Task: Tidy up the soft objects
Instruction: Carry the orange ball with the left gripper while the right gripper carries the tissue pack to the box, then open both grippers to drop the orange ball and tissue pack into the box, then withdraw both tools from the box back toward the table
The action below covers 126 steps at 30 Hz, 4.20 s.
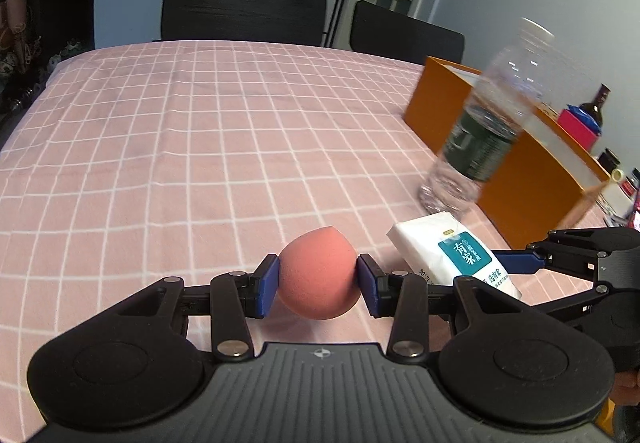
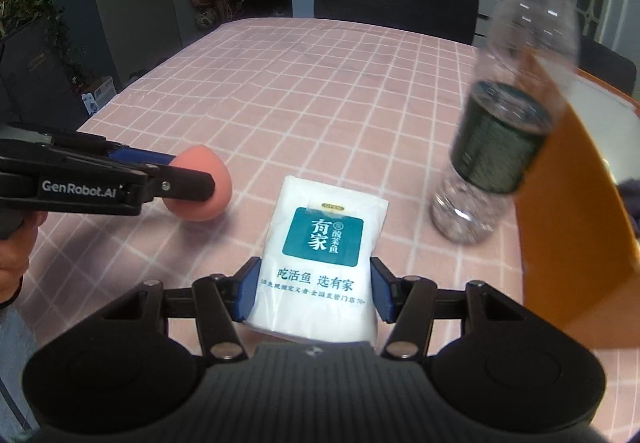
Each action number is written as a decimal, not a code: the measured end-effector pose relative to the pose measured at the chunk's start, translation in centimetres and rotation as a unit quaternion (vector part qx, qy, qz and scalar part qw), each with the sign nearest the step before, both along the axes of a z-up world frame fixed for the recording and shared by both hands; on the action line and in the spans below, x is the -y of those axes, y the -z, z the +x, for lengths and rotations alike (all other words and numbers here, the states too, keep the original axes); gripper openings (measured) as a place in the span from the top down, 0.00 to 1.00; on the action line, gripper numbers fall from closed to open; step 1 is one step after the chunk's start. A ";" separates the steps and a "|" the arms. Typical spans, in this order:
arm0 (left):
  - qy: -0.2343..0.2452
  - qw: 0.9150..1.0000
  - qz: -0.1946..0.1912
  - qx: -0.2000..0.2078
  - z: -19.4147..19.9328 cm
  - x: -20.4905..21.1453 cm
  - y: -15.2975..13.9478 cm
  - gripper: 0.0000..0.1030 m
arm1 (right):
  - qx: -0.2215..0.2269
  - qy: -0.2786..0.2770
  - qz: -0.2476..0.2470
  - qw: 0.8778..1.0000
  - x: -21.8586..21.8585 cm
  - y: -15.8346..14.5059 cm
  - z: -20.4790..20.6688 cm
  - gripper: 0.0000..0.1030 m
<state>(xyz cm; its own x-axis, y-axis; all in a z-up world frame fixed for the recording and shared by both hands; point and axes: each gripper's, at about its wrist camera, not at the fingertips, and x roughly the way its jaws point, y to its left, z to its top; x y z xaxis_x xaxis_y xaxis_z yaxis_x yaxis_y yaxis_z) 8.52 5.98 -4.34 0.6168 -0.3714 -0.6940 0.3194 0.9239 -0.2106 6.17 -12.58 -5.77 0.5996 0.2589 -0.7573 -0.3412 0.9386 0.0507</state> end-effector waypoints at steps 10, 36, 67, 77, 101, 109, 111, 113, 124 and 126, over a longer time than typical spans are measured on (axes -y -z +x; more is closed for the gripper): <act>0.067 0.998 -0.017 0.006 -5.1 5.4 -1.7 0.53 | -0.004 0.035 -0.007 0.999 5.9 -1.2 -5.8 0.46; 0.229 0.962 0.009 0.146 -4.2 25.4 -10.7 0.53 | 0.061 0.102 -0.095 0.988 23.0 -11.9 -4.0 0.45; 0.070 0.971 0.219 0.060 12.9 35.8 -5.1 0.50 | 0.008 -0.033 -0.152 0.988 27.9 -4.2 19.0 0.38; 0.063 0.976 0.196 0.071 12.7 36.1 -5.9 0.37 | 0.014 -0.048 -0.162 0.986 27.7 -5.1 17.8 0.26; 0.141 0.979 0.069 0.132 1.1 29.9 -10.8 0.32 | 0.004 0.049 -0.113 0.992 27.2 -9.8 7.0 0.20; 0.158 0.974 0.035 0.157 -3.2 24.4 -10.8 0.32 | 0.012 0.093 -0.098 0.991 24.5 -10.2 0.5 0.20; 0.157 0.974 0.029 0.160 -4.0 22.9 -10.5 0.32 | 0.013 0.097 -0.088 0.991 23.5 -9.9 -1.1 0.20; 0.152 0.975 0.024 0.157 -4.6 21.4 -10.1 0.32 | 0.014 0.097 -0.076 0.992 22.4 -9.7 -2.7 0.20; 0.070 0.985 0.009 0.158 -8.1 12.0 -7.2 0.32 | 0.071 0.088 0.001 0.994 14.5 -8.5 -8.9 0.19; 0.039 0.985 0.030 0.167 -8.8 10.6 -6.4 0.32 | 0.090 0.090 0.014 0.992 12.9 -8.1 -9.6 0.19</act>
<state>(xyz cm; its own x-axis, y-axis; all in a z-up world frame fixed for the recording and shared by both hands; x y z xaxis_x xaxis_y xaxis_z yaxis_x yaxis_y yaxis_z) -0.30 -4.59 2.01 0.7850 -0.3914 -0.4802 0.4324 0.9013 -0.0278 -3.40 -25.45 2.31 0.7626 0.1535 -0.6284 -0.1731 0.9844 0.0304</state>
